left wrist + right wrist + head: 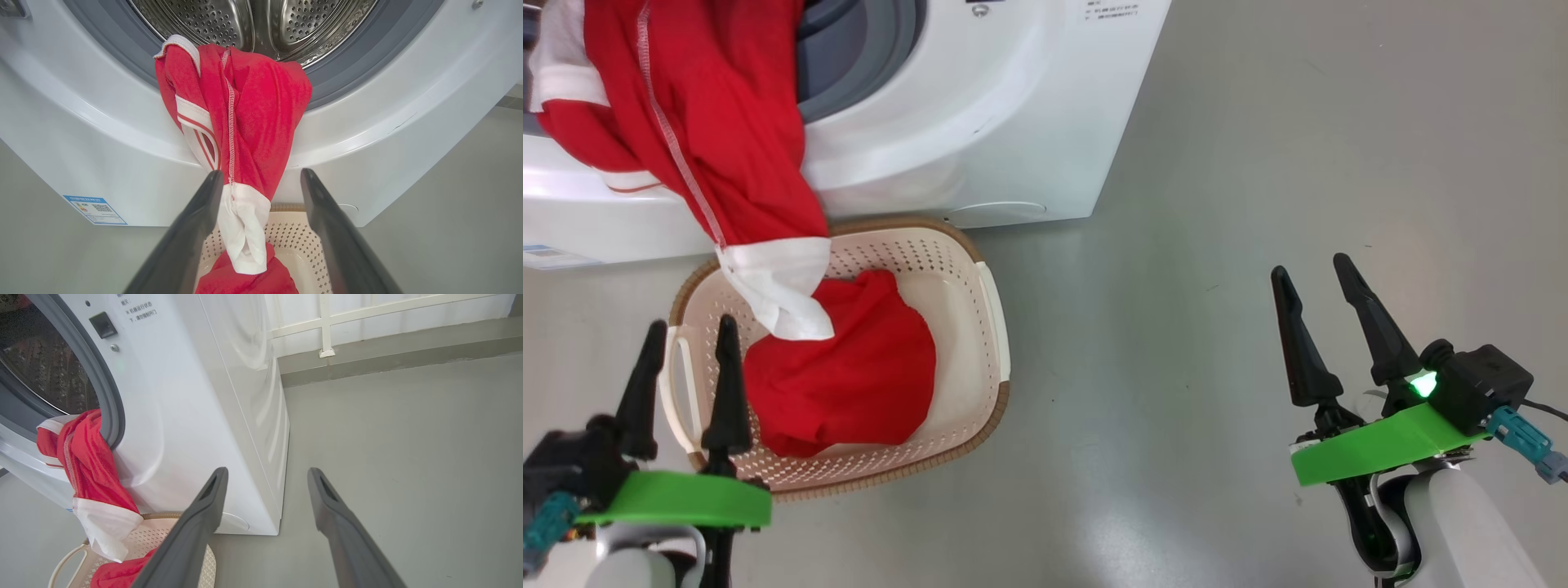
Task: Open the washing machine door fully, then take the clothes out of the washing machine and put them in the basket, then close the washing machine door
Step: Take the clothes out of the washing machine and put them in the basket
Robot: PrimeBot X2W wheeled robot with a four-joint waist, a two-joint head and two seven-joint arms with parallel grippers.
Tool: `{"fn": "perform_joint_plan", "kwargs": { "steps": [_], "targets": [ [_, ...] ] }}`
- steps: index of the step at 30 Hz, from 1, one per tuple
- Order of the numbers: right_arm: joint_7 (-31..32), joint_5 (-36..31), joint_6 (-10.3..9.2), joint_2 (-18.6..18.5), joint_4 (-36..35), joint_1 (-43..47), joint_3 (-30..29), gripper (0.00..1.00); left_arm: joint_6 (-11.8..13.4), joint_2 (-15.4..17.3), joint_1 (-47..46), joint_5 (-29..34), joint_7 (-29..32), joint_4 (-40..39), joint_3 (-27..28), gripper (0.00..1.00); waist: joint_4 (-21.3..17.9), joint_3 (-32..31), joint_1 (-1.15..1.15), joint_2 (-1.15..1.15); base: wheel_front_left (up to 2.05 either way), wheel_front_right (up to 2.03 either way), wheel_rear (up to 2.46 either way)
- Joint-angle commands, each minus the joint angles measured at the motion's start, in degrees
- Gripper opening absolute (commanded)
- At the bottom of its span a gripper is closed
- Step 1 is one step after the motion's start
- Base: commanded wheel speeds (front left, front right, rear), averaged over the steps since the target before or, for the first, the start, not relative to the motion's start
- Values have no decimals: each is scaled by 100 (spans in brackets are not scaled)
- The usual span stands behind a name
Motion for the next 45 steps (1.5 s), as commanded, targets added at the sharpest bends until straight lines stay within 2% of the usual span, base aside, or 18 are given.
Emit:
{"fn": "perform_joint_plan", "kwargs": {
  "steps": [1, 12, 17, 23, 28, 35, 45],
  "targets": [
    [-36, -24, 36, 4, -123, 119, 110, 100, 3, 103, 177, 17, -28, -210, 206, 100, 3, 3, 0, 0, 0, 0, 0],
    [-36, -34, 36, 4, -122, 75, 94, 100, 3, 92, 122, 9, -28, -481, 154, 100, 51, 68, 0, 0, 0, 0, 0],
    [-36, -48, 36, 4, -147, 18, 58, 100, 3, 317, -462, -24, -28, -416, 44, 100, 94, 173, 0, 0, 0, 0, 0],
    [-36, -60, 36, 4, -146, -66, 79, 100, 3, 618, -1421, -12, -28, 74, -160, 100, 94, 305, 0, 0, 0, 0, 0],
    [-36, -31, 36, 4, -154, -169, 145, 100, 3, 925, -2495, -25, -28, 963, -454, 100, 11, 441, 0, 0, 0, 0, 0],
    [-36, 14, 36, 4, -202, -216, 205, 100, 3, 1289, -4066, -141, 71, 2747, -995, 100, -137, 619, 0, 0, 0, 0, 0],
    [-36, 76, 36, 4, -266, -265, 278, 100, 3, 1596, -5631, -354, 498, 4469, -1502, 100, -340, 783, 0, 0, 0, 0, 0]
  ]
}}
